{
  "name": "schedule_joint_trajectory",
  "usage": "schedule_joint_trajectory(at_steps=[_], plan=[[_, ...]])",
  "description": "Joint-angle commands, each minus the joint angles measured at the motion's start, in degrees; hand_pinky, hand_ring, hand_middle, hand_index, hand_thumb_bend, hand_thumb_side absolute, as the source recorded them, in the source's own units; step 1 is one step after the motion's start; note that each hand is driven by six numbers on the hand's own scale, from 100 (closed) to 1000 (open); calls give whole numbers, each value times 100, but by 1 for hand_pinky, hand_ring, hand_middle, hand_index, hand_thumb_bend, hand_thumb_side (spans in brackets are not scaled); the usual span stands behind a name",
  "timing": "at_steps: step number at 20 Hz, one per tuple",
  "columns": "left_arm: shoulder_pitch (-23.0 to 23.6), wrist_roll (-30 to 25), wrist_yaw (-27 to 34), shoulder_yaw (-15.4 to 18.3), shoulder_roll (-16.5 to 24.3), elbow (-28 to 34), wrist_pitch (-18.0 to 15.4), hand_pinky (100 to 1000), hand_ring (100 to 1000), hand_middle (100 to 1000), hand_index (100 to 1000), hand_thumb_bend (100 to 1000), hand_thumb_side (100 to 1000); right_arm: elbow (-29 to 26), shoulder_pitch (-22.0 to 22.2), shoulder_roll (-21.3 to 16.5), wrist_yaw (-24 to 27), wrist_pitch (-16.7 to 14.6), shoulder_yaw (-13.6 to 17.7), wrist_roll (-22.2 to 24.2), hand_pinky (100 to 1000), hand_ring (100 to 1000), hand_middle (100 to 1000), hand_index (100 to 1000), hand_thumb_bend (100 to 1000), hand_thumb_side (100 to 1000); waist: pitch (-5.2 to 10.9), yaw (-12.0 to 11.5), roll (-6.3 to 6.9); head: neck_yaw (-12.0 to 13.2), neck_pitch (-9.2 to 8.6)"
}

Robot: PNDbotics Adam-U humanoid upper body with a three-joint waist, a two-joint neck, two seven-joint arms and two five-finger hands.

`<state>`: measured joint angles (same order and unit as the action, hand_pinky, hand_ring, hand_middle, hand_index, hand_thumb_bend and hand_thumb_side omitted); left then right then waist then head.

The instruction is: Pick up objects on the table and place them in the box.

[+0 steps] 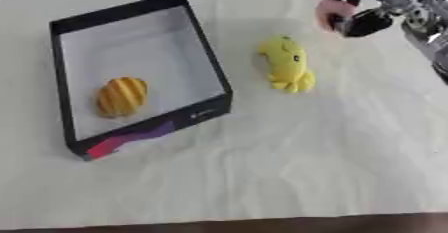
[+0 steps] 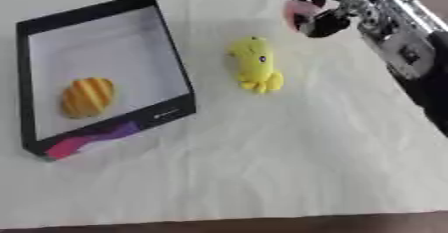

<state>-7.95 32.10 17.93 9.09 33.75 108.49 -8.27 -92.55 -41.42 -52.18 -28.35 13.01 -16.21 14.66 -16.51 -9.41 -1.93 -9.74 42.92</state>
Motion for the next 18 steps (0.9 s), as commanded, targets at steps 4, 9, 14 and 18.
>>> schedule_joint_trajectory(at_steps=[4, 9, 14, 18], plan=[[18, 7, -37, 88, 228, 46, 4, 776, 850, 839, 854, 442, 646, -1291, -742, -373, 687, 284, 426, 129, 667, 533, 374, 578, 263, 100, 183, 58, 12, 15, 95], [-2, -25, -13, 45, 206, 25, 13, 775, 851, 841, 855, 444, 644, -1210, -2145, 910, 626, 287, 137, 470, 665, 531, 378, 580, 261, 100, 275, 96, 33, -75, 119], [-51, -56, 10, 24, 186, 26, 10, 775, 851, 845, 858, 445, 643, -546, -2873, 2377, 188, 56, -214, 746, 660, 526, 374, 582, 270, 100, 290, 27, 55, -197, 120], [-82, -31, 32, 45, 175, 9, 0, 776, 852, 852, 862, 445, 645, -131, -2918, 3142, -180, -156, -478, 911, 652, 519, 367, 576, 282, 100, 282, -48, 50, -233, 120]])
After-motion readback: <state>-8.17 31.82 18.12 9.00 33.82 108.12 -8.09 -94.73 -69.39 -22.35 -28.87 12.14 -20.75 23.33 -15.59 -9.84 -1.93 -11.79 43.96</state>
